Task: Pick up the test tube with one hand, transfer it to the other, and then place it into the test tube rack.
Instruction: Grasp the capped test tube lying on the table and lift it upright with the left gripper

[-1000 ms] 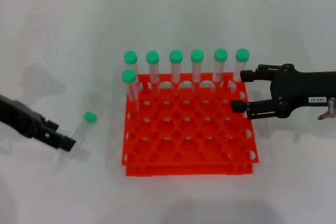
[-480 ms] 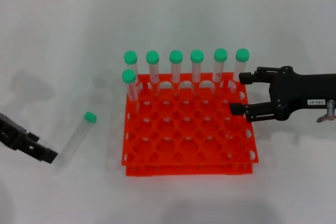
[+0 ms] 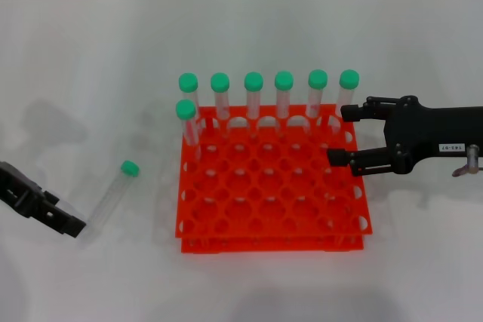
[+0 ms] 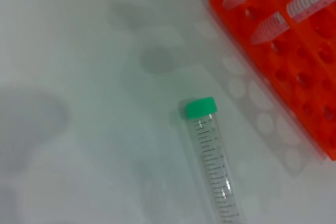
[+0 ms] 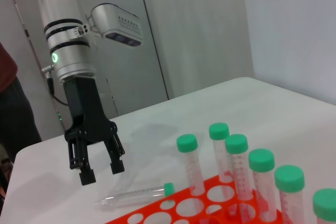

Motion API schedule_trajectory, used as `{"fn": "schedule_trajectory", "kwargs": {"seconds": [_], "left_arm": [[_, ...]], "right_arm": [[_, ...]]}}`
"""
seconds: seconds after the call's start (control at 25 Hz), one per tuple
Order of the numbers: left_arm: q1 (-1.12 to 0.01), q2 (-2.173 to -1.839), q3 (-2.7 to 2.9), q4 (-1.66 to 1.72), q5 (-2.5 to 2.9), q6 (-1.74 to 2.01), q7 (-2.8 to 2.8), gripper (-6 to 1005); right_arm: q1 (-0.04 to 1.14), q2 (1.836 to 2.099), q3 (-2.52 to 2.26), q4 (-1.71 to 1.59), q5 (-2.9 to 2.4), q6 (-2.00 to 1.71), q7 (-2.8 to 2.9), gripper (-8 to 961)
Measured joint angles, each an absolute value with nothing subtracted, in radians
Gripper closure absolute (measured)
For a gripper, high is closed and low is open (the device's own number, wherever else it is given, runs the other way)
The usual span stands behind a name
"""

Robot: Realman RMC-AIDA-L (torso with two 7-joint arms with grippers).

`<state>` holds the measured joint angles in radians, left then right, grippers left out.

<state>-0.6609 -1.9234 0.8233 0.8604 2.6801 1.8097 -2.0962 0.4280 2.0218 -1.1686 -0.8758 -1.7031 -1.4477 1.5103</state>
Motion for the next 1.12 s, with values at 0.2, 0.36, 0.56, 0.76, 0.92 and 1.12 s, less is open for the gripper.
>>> {"fn": "schedule_trajectory", "kwargs": {"seconds": [0.2, 0.36, 0.56, 0.76, 0.92, 1.12], "left_arm": [[-0.682, -1.930, 0.853, 0.826, 2.680, 1.795, -2.092, 123], [-0.696, -1.930, 0.863, 0.820, 2.680, 1.783, -2.092, 123], [-0.718, -1.932, 0.866, 0.811, 2.696, 1.779, -2.093, 124], [-0.743, -1.942, 0.883, 0.775, 2.705, 1.767, -2.092, 124], [-0.756, -1.949, 0.891, 0.767, 2.709, 1.762, -2.095, 124], [-0.760, -1.951, 0.893, 0.765, 2.721, 1.761, -2.101, 125]], "right_arm": [[0.428, 2.022, -1.178, -0.876, -1.698, -1.446, 1.510, 95], [0.428, 2.022, -1.179, -0.876, -1.698, -1.445, 1.510, 95], [0.428, 2.022, -1.180, -0.876, -1.698, -1.444, 1.509, 95], [0.428, 2.022, -1.181, -0.871, -1.698, -1.444, 1.509, 96], [0.428, 2.022, -1.181, -0.868, -1.698, -1.443, 1.501, 96], [0.428, 2.022, -1.181, -0.866, -1.698, -1.443, 1.499, 96]]}}
